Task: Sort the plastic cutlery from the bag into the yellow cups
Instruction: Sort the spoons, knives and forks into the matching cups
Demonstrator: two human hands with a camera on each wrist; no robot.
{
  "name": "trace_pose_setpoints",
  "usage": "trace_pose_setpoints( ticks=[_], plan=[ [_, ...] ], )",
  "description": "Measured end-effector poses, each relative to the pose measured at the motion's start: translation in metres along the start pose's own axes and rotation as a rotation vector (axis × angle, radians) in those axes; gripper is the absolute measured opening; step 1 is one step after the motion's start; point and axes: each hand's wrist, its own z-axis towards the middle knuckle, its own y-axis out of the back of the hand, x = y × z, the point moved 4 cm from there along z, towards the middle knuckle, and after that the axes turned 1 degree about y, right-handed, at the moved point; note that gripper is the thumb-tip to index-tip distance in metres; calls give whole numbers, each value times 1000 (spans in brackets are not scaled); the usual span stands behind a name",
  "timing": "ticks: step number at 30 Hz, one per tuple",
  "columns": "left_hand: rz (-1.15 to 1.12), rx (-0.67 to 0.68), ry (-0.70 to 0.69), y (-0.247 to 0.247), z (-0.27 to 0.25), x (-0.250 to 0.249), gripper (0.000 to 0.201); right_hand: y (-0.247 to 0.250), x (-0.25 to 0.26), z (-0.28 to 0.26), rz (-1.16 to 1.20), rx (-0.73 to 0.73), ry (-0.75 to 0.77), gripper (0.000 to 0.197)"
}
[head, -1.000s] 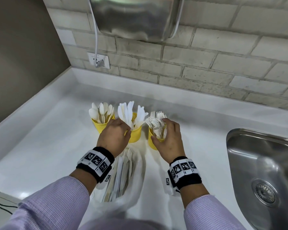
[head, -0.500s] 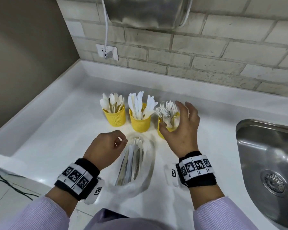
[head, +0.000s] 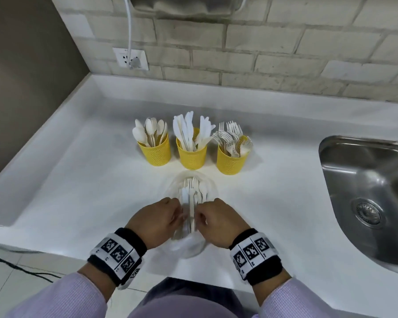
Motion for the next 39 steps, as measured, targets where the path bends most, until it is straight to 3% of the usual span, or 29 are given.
trace_pose_setpoints(
  ticks=[5,9,17,20,24,27,30,33,39],
  plan=[
    [77,15,35,0,-1,5,29,1,-7,-13,-170,45,-221,21],
    [122,60,100,2,0,12,37,5,-10,-17,-160,39,-394,27],
    [255,152,237,8,3,17,46,6,6,-12,-226,-34,-528,11],
    [283,151,232,12,3,10,43,1,14,-11,-325,-99,-523,25],
    [211,73,152,14,8,-4,36,-1,28,-4,-267,-282,-369,20],
    [148,31,171,13,13,-5,36,-10,23,3,-67,-204,-416,23],
    [102,75,245,10,15,2,40,-18,12,7,53,-177,-493,25],
    [52,127,264,8,16,4,38,-22,4,10,111,-188,-538,25],
    [-152,99,308,4,22,3,38,-24,-1,17,152,-207,-561,27]
  ],
)
